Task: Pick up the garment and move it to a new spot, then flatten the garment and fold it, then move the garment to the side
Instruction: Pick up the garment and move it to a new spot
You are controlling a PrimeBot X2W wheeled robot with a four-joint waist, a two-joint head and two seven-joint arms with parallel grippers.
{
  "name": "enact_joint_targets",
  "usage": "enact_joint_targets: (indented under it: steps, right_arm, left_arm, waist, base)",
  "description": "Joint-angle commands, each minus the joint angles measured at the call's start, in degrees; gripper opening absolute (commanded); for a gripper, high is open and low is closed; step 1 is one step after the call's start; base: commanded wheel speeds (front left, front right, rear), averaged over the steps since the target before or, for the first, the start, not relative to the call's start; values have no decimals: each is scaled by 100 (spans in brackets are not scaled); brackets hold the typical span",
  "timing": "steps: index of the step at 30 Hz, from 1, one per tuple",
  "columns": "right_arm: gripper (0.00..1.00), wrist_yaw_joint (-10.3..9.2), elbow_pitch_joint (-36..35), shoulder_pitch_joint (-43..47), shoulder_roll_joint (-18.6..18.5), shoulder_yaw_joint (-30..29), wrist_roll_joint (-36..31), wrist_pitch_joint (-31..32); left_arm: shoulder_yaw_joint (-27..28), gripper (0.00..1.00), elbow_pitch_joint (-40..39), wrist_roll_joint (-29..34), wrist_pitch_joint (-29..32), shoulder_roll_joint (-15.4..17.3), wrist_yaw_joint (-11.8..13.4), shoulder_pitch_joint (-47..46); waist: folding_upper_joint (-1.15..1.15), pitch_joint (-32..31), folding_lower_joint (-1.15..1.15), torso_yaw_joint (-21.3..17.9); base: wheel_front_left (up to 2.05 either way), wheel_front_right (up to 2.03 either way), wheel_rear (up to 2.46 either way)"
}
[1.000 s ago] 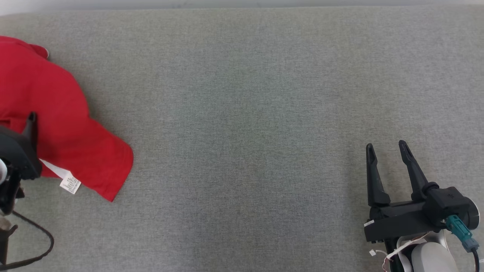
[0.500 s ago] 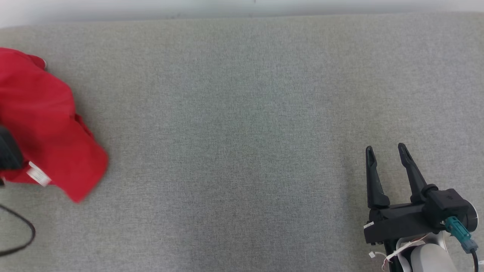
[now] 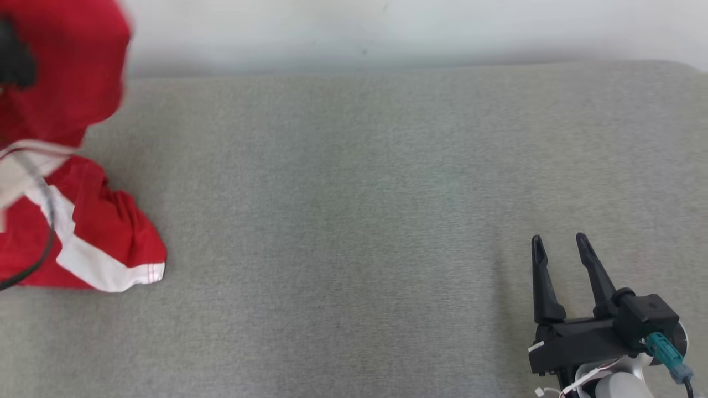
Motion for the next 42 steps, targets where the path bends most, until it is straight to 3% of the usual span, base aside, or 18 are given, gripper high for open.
enact_joint_targets:
  steps: [1,8,19,25,36,37,38,39,42]
  right_arm:
    - [100,-12,20,107,-10,5,57,-50]
    - [100,-12,170,121,-10,34,213,-101]
    - [100,-12,176,149,-9,-91,296,-96]
    - [100,-12,119,206,-10,-145,289,-97]
    - [100,-12,200,228,-10,-91,243,-97]
    - [100,-12,214,220,-9,-74,232,-97]
    - [100,-12,222,217,-10,-76,219,-97]
    - [100,-12,225,219,-10,-73,199,-97]
    - [100,-12,231,264,-11,-81,144,-97]
  left_arm:
    - [-78,0,-164,-24,31,-143,-2,-136]
    - [-631,0,-916,-276,358,-808,-41,-605]
    - [-1259,0,-898,-571,147,-1669,-37,-470]
    - [-1310,0,-854,-713,-82,-1784,92,306]
    - [-1248,0,-126,-1230,-738,-1685,457,3137]
    - [-1255,17,-56,-1233,-793,-1657,467,3262]
    - [-1282,80,-4,-1202,-862,-1645,462,3353]
    - [-1274,100,25,-1215,-939,-1665,460,3438]
    - [-1194,100,-23,-1204,-1145,-1694,475,3515]
  waist:
    - [0,-154,1,-173]
    - [0,-259,1,-660]
    - [0,-135,1,-1292]
    - [0,-114,1,-1292]
    - [0,-181,1,-997]
    - [0,-191,1,-962]
    - [0,-204,1,-924]
    - [0,-224,1,-884]
    - [0,-335,1,-742]
  base:
    - [0,0,0]
    - [0,0,0]
    - [0,0,0]
    - [0,0,0]
    - [0,0,0]
    - [0,0,0]
    - [0,0,0]
    - [0,0,0]
    - [0,0,0]
